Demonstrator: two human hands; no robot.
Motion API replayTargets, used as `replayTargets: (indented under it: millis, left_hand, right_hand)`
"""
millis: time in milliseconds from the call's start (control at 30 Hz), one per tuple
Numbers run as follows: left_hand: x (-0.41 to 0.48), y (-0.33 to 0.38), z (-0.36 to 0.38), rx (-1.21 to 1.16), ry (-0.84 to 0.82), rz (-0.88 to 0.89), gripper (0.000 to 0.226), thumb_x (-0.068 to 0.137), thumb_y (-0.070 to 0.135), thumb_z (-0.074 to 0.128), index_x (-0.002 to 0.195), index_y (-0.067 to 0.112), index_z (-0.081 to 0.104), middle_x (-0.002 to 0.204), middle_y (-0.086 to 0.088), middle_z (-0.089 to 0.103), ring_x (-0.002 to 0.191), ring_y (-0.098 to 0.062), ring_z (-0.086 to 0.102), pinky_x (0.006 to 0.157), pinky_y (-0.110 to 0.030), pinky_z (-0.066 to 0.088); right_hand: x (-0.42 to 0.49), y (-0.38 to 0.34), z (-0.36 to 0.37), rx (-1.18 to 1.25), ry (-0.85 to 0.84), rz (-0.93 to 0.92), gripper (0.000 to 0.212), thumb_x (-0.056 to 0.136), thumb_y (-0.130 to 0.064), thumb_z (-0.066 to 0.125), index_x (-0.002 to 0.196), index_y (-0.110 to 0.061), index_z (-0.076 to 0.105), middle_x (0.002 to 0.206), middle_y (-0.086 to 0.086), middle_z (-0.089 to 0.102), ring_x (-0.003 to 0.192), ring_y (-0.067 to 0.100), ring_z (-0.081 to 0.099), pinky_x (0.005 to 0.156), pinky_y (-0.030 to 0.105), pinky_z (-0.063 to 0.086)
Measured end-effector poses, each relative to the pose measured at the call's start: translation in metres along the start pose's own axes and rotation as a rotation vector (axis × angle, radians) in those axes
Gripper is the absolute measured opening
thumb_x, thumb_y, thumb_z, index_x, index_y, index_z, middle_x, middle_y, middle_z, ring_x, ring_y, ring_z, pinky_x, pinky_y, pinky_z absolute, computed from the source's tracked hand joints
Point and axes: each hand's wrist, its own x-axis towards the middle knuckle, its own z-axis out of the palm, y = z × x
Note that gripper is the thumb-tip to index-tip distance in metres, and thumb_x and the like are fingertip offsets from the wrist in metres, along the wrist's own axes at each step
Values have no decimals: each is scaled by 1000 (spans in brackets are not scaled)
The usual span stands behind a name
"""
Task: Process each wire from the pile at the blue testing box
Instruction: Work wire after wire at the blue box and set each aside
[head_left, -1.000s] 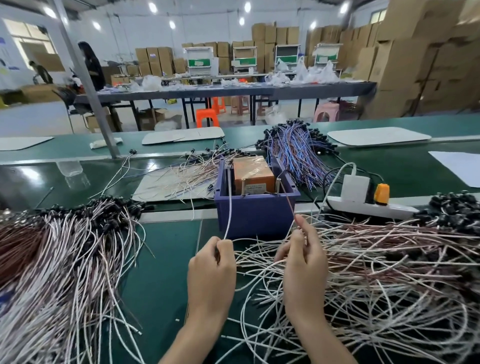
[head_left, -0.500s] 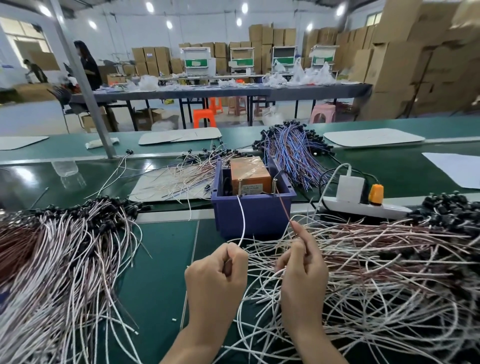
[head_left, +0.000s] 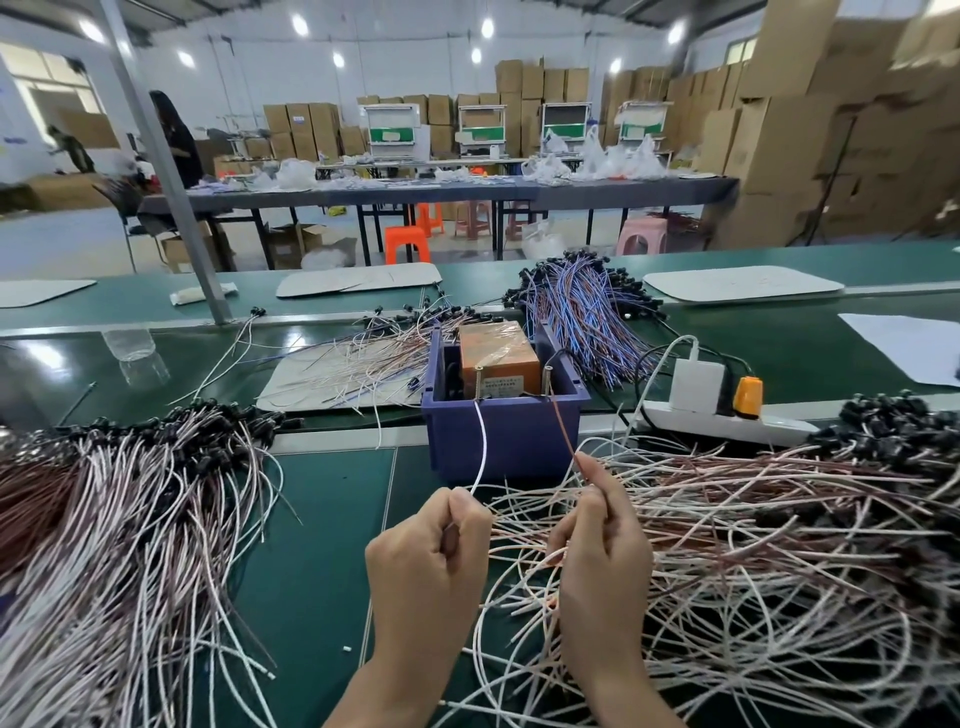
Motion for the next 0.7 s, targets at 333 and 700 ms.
replayTargets:
  millis: [333, 700]
  left_hand:
    - [0, 0, -1, -5, 21, 25, 44, 98, 33, 44, 60, 34, 22, 51, 3, 21, 44, -18, 22, 39, -36, 25]
    - [2, -3, 0, 34, 25, 74, 44, 102, 35, 42, 64, 35, 20, 51, 9, 17, 45, -8, 17, 39, -37, 23]
  right_hand:
    - [-1, -1, 0, 11, -6, 24, 30, 106, -27, 42, 124, -42, 60, 58, 2, 58, 46, 7, 46, 44, 20, 40]
    - [-1, -2, 0, 15, -25, 4, 30, 106, -26, 43, 129, -35, 60, 59, 4, 58, 45, 3, 43, 47, 15, 38]
